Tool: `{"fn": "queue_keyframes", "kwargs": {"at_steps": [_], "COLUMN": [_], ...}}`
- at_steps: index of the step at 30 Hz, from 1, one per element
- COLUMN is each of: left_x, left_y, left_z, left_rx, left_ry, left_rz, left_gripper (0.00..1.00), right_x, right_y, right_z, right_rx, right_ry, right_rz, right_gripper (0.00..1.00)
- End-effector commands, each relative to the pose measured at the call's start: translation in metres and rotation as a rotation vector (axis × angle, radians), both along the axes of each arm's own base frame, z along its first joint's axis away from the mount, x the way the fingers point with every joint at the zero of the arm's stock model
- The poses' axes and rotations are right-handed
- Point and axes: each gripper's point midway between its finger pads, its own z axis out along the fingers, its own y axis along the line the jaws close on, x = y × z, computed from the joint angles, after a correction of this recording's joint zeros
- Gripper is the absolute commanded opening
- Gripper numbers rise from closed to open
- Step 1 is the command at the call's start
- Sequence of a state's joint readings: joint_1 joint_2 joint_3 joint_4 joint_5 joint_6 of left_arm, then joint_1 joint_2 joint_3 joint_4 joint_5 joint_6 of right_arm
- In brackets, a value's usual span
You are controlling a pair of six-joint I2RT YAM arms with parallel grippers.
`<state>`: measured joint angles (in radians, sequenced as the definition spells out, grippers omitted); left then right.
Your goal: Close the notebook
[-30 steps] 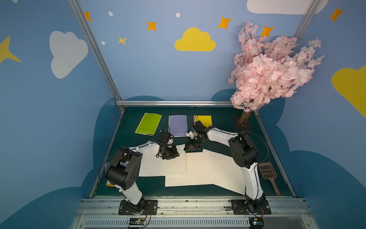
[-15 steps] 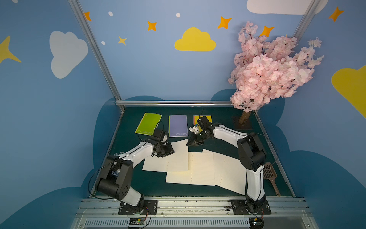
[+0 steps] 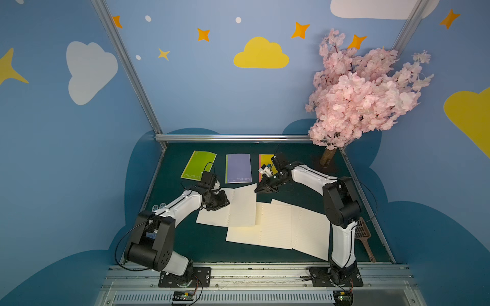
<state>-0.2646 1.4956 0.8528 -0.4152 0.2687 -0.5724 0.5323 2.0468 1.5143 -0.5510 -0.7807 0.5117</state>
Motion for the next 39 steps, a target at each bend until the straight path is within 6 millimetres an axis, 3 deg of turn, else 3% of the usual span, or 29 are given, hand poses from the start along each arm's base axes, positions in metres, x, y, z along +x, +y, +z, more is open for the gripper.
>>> {"fn": "queue_keyframes", "kwargs": {"at_steps": [1, 6, 13, 21, 39], "left_x": [-0.008, -0.008, -0.006, -0.008, -0.019], "left_y": [0.009, 0.017, 0.037, 0.066, 0.092], "left_z": [-0.007, -0.008, -0.011, -0.012, -0.023], "left_rx": [0.023, 0.037, 0.077, 0.173, 0.254], "left_ry": [0.023, 0.029, 0.036, 0.055, 0.112], "left_rz": [0.009, 0.036, 0.085, 0.152, 0.221], "left_gripper": [0.36, 0.39, 0.40, 0.42, 0.49], "right_x": [-0.008, -0.003, 0.006, 0.011, 0.014], "right_y": [-0.002, -0.005, -0.014, -0.021, -0.026], "right_z": [0.033, 0.040, 0.034, 0.022, -0.009], "right_rx": [0.082, 0.116, 0.108, 0.073, -0.001], "right_ry": [-0.003, 0.007, 0.025, 0.052, 0.068], "right_rz": [0.028, 0.017, -0.009, -0.006, -0.010], "right_gripper": [0.00, 0.00, 0.00, 0.00, 0.00]}}
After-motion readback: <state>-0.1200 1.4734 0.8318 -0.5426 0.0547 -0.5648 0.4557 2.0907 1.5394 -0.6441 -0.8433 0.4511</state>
